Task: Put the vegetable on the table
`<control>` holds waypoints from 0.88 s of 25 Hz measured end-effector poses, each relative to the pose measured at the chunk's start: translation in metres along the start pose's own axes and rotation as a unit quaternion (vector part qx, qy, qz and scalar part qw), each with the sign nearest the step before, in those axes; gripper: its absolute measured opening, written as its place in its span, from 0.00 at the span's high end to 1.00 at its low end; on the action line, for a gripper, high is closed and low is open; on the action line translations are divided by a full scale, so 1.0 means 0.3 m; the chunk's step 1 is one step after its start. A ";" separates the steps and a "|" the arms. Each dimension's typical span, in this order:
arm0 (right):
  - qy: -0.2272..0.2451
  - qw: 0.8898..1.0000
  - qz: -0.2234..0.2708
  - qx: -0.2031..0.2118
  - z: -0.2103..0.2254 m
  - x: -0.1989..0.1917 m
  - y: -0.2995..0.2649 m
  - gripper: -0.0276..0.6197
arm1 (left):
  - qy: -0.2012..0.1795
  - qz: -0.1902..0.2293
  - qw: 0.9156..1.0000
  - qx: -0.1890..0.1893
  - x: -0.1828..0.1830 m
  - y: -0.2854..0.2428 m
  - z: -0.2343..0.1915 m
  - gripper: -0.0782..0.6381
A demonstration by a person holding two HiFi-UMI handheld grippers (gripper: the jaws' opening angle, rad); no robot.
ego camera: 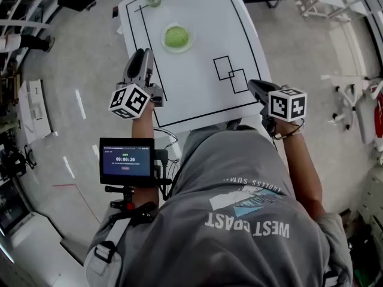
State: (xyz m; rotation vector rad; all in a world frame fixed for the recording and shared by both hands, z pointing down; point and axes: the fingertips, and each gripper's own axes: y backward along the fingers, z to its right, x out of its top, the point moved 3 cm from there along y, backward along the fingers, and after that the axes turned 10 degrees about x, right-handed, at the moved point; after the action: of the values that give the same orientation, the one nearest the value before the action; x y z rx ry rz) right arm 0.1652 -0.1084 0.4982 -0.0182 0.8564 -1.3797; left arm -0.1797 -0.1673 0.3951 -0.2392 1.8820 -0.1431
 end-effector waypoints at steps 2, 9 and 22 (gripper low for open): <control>-0.006 1.000 -0.003 0.007 0.020 0.002 -0.001 0.94 | 0.002 0.004 1.000 0.008 0.007 0.026 -0.001 0.75; 0.043 0.997 0.050 0.032 -0.071 -0.081 0.093 0.94 | 0.056 0.036 0.997 -0.026 0.072 0.336 0.079 0.88; 0.216 0.932 0.279 0.088 -0.807 0.035 0.272 0.94 | -0.031 0.070 0.982 -0.172 0.315 0.695 0.099 0.88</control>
State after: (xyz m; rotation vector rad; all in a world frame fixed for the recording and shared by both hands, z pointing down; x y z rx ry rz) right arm 0.1035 0.0136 0.2822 0.6440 0.9978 -0.9202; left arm -0.1999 0.0136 0.2531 -0.3417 1.8462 0.2858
